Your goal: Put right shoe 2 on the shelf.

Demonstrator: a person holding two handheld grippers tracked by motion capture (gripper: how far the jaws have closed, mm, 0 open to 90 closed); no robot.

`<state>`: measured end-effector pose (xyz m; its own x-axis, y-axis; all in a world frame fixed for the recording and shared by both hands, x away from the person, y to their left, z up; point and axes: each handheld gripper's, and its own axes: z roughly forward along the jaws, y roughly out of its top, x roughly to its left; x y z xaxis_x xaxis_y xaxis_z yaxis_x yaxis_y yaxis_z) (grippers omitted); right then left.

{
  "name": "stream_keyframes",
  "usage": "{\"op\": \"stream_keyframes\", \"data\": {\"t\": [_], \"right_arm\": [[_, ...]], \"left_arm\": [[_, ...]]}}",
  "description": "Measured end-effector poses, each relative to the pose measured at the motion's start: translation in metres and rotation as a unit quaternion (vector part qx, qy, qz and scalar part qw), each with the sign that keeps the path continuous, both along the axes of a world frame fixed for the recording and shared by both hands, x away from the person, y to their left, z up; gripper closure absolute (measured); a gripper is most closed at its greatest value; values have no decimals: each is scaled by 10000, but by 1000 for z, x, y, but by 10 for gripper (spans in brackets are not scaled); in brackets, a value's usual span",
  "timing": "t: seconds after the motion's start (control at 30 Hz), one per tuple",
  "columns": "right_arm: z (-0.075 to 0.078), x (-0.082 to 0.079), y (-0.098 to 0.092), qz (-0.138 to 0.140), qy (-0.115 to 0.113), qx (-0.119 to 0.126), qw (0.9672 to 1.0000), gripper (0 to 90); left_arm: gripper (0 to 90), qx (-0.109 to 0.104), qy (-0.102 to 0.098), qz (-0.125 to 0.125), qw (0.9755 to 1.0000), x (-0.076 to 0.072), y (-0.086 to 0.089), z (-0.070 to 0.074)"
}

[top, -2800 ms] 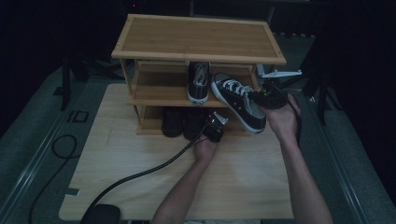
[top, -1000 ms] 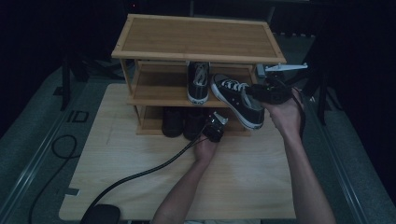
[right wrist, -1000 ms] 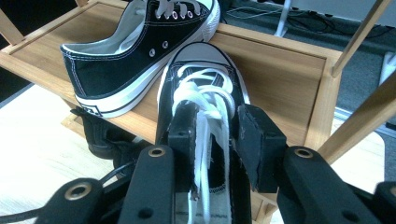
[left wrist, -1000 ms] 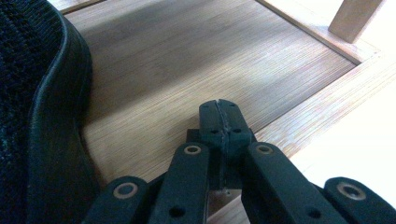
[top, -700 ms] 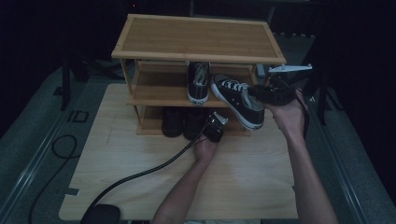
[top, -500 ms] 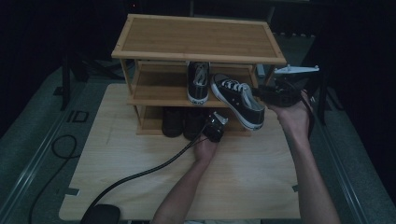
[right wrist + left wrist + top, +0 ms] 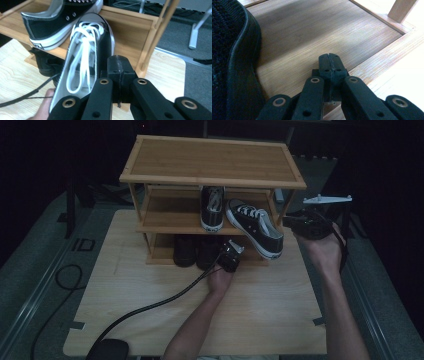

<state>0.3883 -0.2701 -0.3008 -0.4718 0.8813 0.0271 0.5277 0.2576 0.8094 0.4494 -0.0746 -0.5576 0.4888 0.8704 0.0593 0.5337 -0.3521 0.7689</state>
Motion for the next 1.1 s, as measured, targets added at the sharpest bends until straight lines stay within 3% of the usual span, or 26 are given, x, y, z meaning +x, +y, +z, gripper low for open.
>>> {"op": "stream_keyframes", "data": {"t": [0.73, 1.1], "right_arm": [[-33, -31, -12, -6, 188, -364, 9992, 900], [-43, -50, -14, 65, 202, -357, 9991, 900]], "left_arm": [[899, 5, 1, 5, 10000, 0, 0, 0], [899, 0, 0, 7, 10000, 0, 0, 0]]}}
